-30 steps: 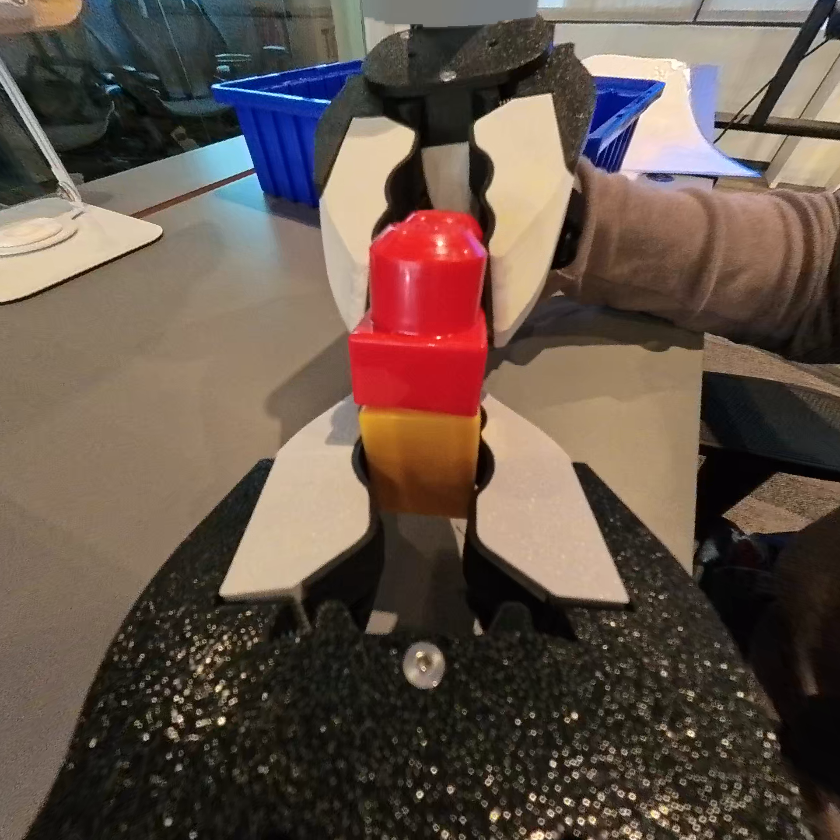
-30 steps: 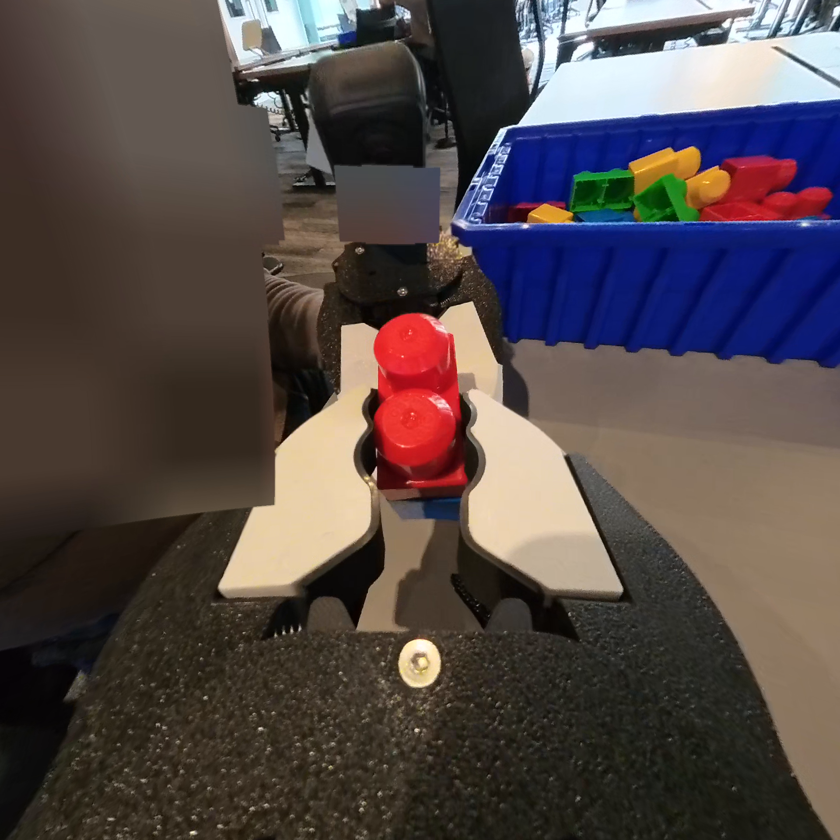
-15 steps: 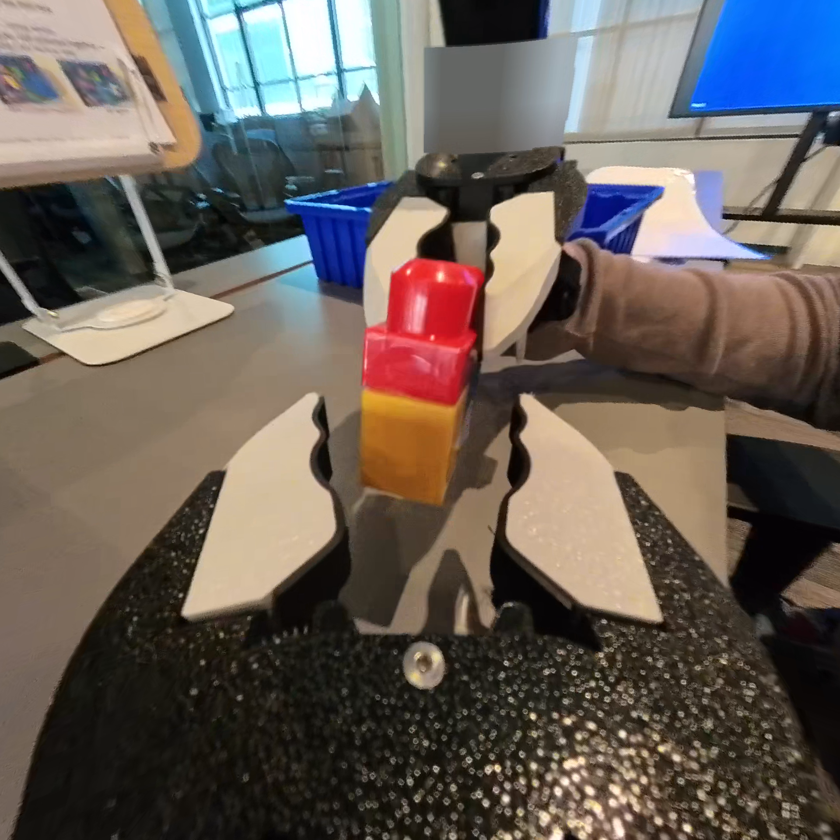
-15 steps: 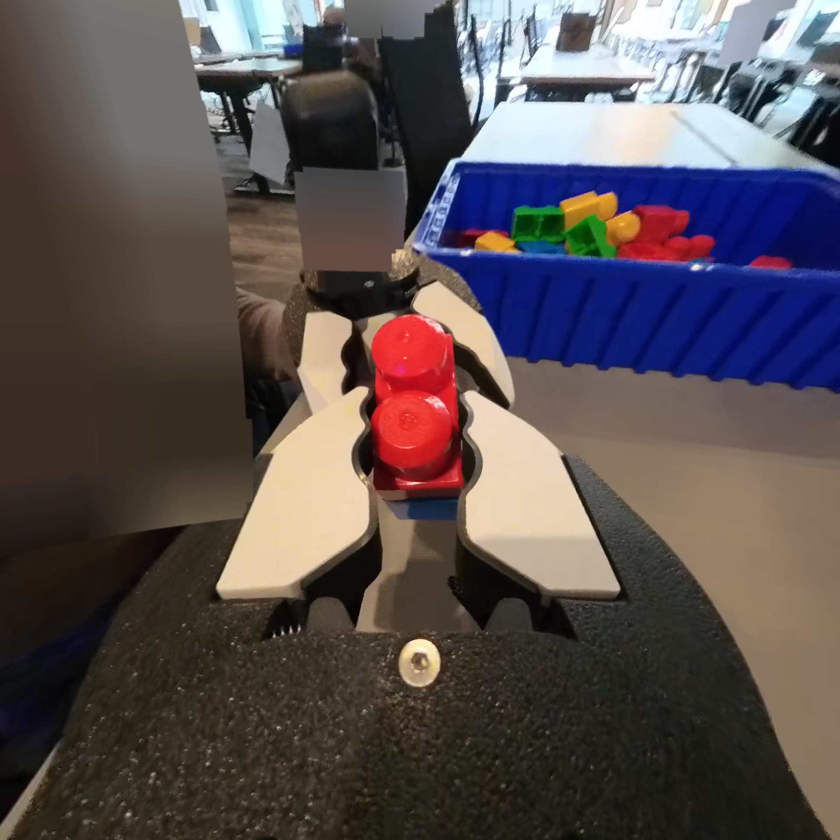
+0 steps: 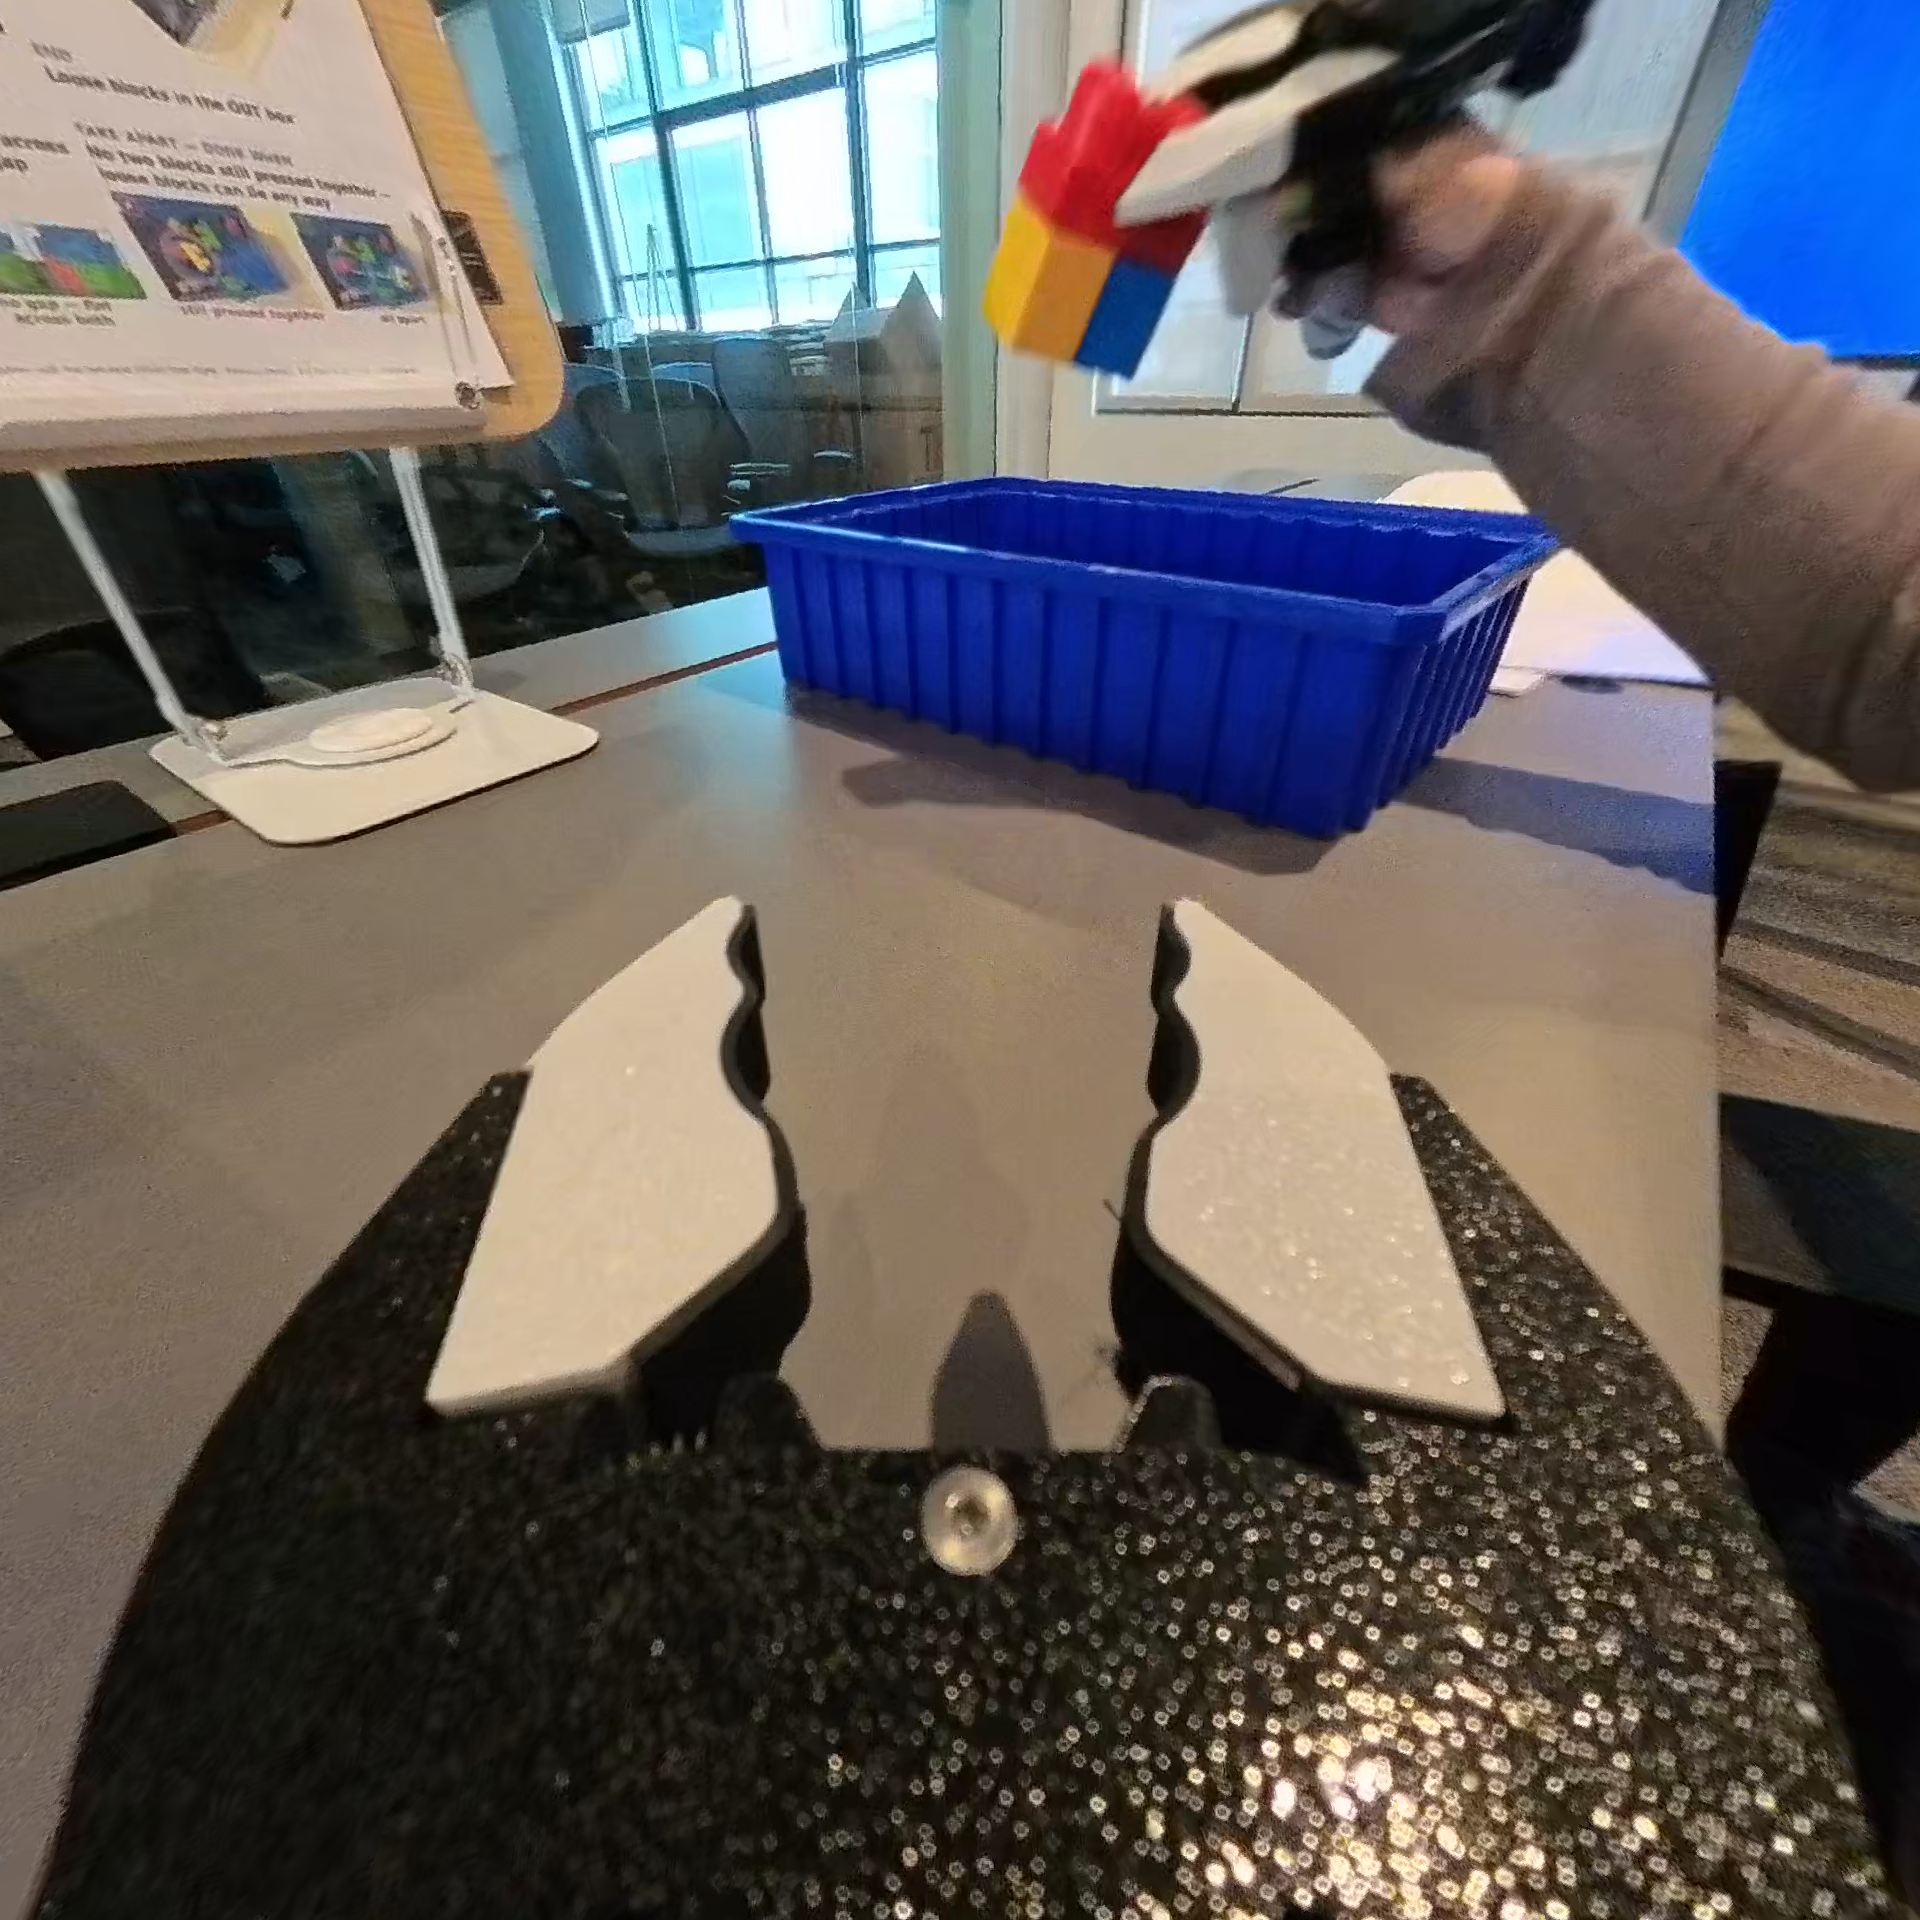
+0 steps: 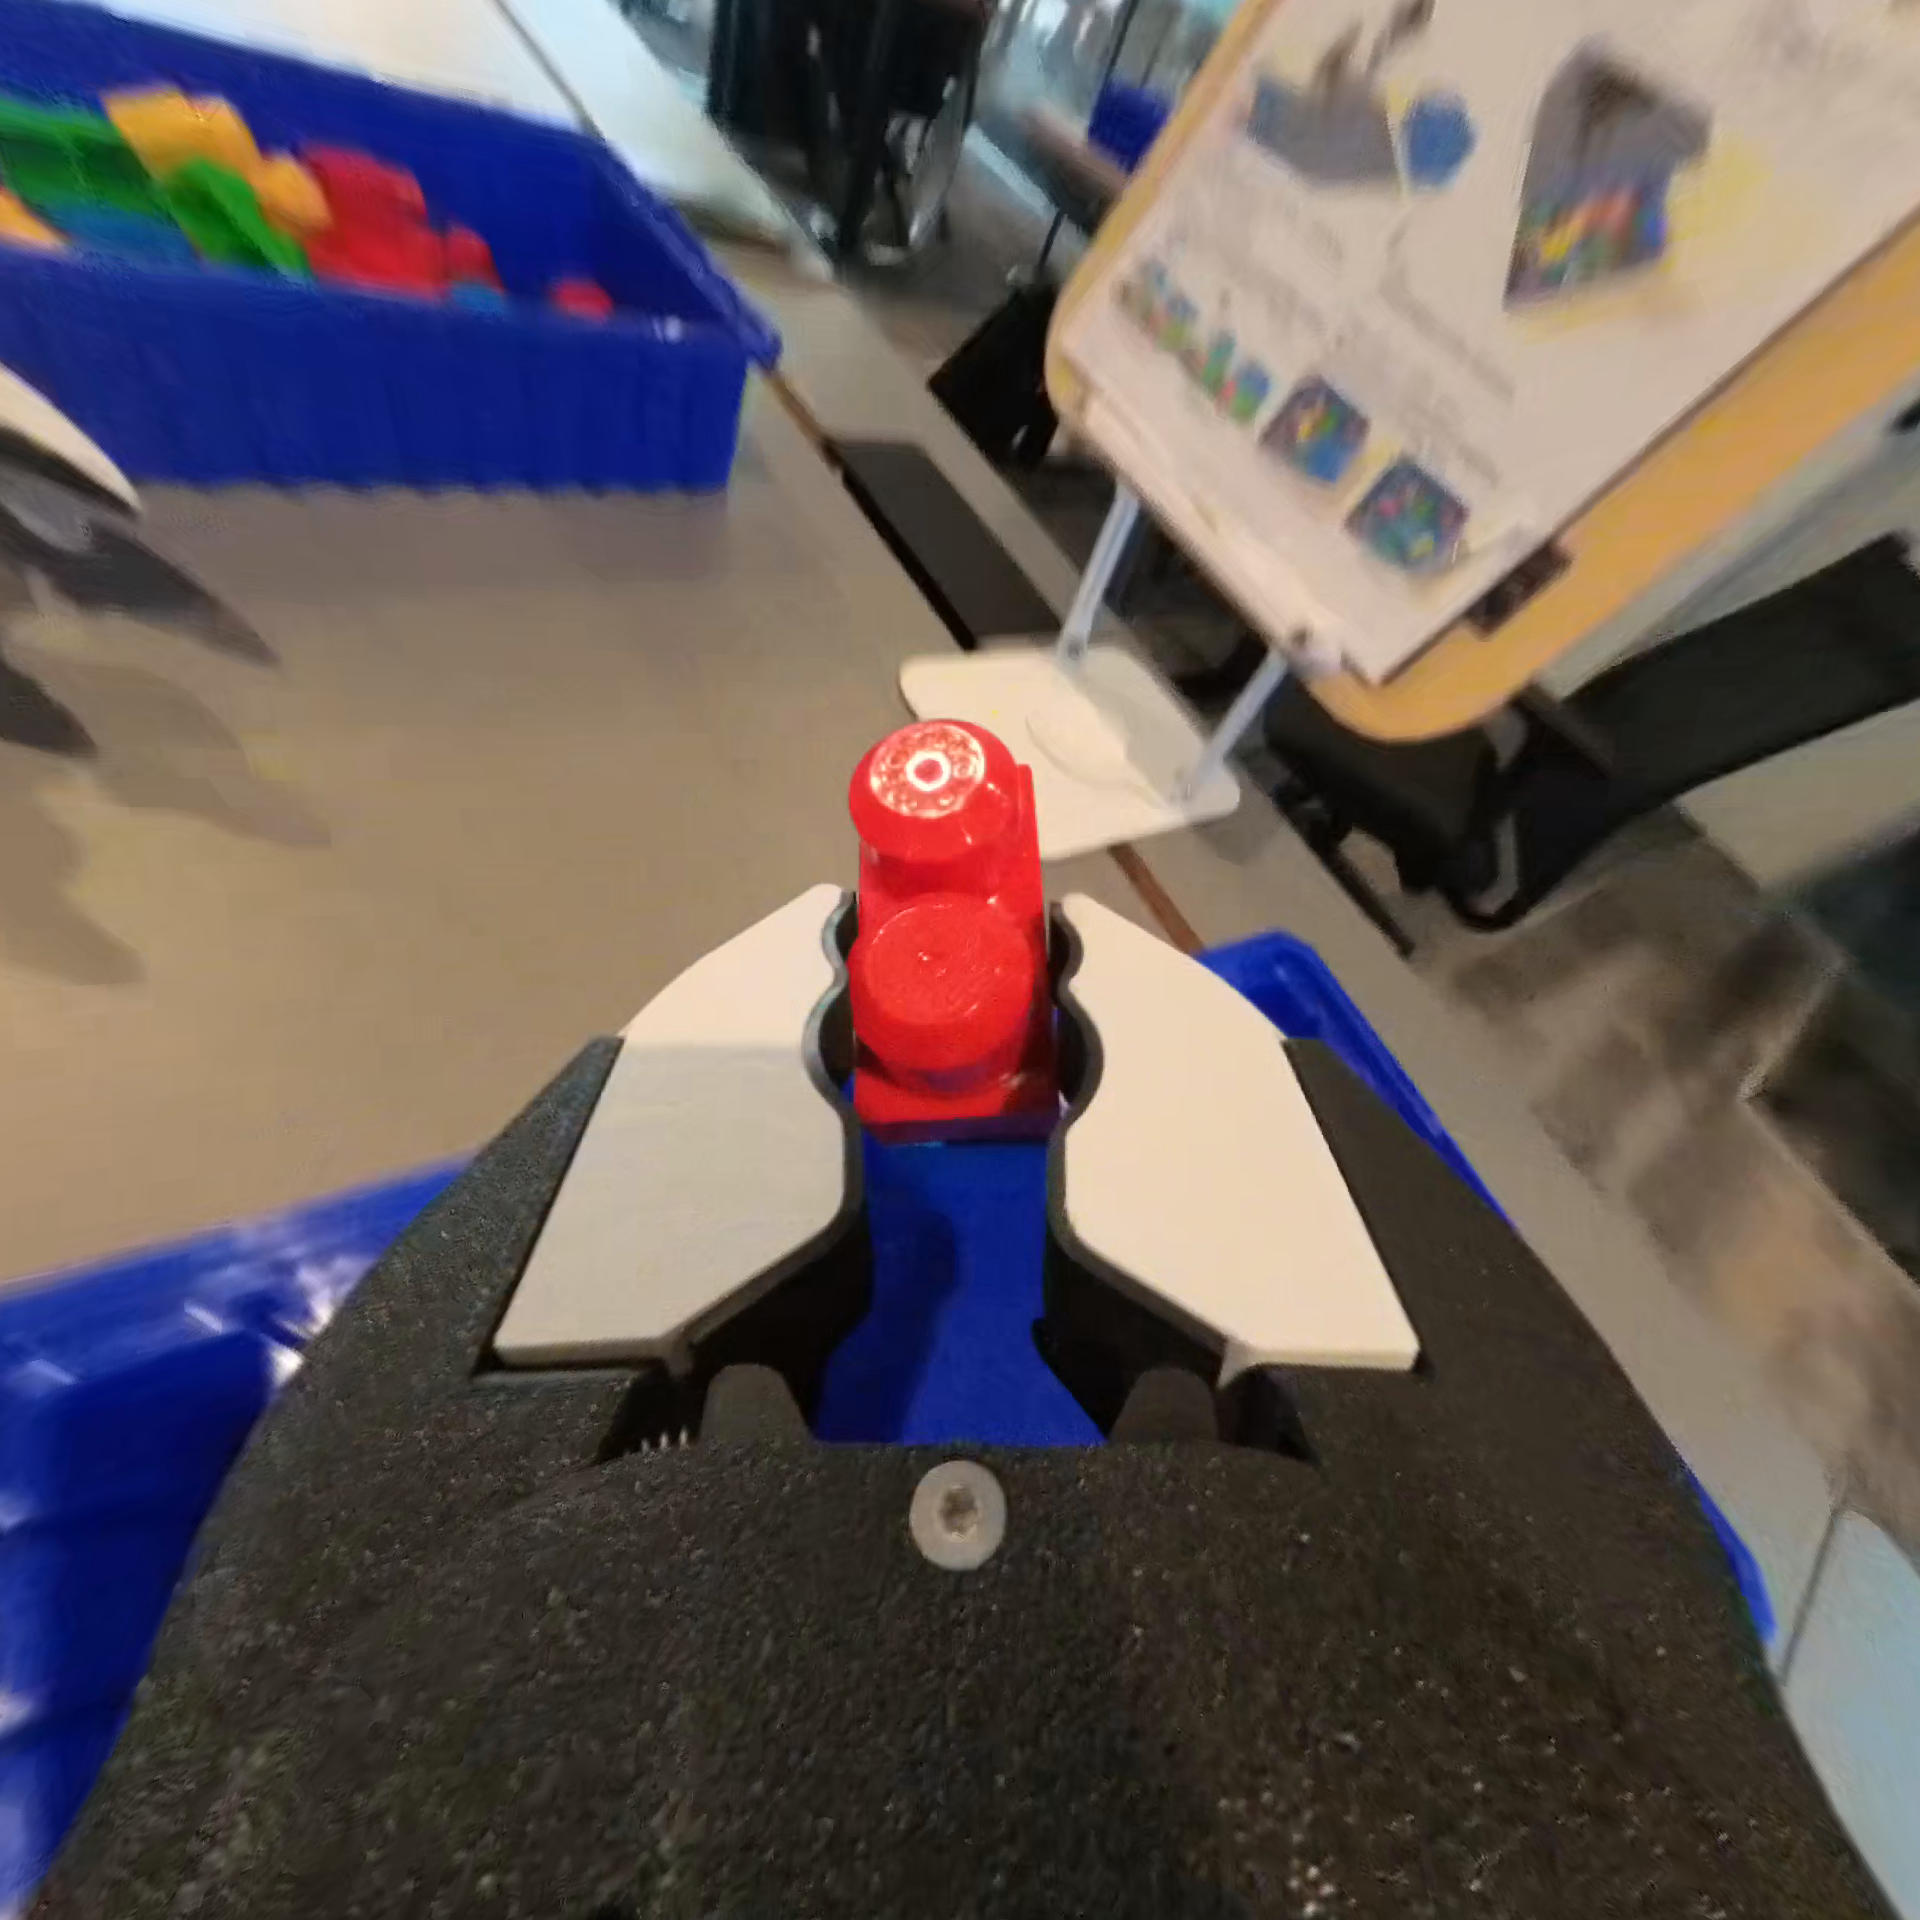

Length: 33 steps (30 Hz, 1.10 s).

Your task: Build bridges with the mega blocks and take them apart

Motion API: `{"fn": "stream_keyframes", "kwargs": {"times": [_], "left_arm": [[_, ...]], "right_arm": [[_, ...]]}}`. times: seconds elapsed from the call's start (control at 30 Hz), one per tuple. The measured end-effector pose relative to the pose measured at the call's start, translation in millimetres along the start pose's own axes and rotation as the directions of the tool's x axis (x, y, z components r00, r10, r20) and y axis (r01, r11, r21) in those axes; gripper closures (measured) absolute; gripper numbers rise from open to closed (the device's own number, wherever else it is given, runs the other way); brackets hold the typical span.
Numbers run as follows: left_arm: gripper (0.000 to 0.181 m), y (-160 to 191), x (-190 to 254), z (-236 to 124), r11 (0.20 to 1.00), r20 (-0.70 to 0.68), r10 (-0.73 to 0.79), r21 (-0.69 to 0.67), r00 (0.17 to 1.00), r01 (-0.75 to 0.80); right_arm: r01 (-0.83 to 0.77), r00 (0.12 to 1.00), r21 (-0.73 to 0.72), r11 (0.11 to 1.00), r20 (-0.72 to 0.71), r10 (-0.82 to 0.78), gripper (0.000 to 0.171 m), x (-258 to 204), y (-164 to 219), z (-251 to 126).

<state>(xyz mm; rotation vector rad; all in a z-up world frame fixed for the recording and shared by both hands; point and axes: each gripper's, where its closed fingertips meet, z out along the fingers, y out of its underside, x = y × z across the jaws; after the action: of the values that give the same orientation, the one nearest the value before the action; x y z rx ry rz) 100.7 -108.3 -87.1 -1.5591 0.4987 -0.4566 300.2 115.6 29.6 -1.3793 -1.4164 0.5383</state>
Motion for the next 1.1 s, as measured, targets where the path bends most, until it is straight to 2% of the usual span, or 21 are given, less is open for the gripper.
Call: {"fn": "stream_keyframes", "kwargs": {"times": [0.13,0.3,0.43,0.63,0.9,1.1], "left_arm": [[0.109,4.2,5.7,16.0,0.999,-0.014,0.022,-0.047,1.0,-0.023],[0.109,9.9,2.0,28.6,0.995,0.001,0.041,-0.092,0.999,-0.04],[0.109,1.3,-5.6,38.5,0.998,0.01,-0.001,-0.064,1.0,0.002],[0.109,-2.1,-5.8,52.0,0.998,-0.015,-0.057,-0.035,0.998,0.057],[0.112,7.8,-11.4,55.6,0.994,-0.002,-0.091,-0.068,0.996,0.09],[0.112,10.9,-12.7,57.3,0.991,-0.001,-0.105,-0.081,0.994,0.104]], "right_arm": [[-0.059,0.993,-0.062,0.996,0.098,0.065,0.136,55.2,65.0,25.4],[-0.135,0.961,-0.107,0.985,0.23,0.156,0.137,77.2,117.2,63.7],[-0.158,0.94,-0.1,0.982,0.288,0.181,0.137,83.5,134.0,82.3],[-0.134,0.924,-0.181,0.974,0.333,0.189,0.137,90.8,162.3,91.6],[-0.152,0.921,-0.09,0.984,0.35,0.174,0.137,106.5,164.2,107.7],[-0.116,0.888,-0.151,0.982,0.428,0.17,0.137,99.9,176.7,114.8]]}}
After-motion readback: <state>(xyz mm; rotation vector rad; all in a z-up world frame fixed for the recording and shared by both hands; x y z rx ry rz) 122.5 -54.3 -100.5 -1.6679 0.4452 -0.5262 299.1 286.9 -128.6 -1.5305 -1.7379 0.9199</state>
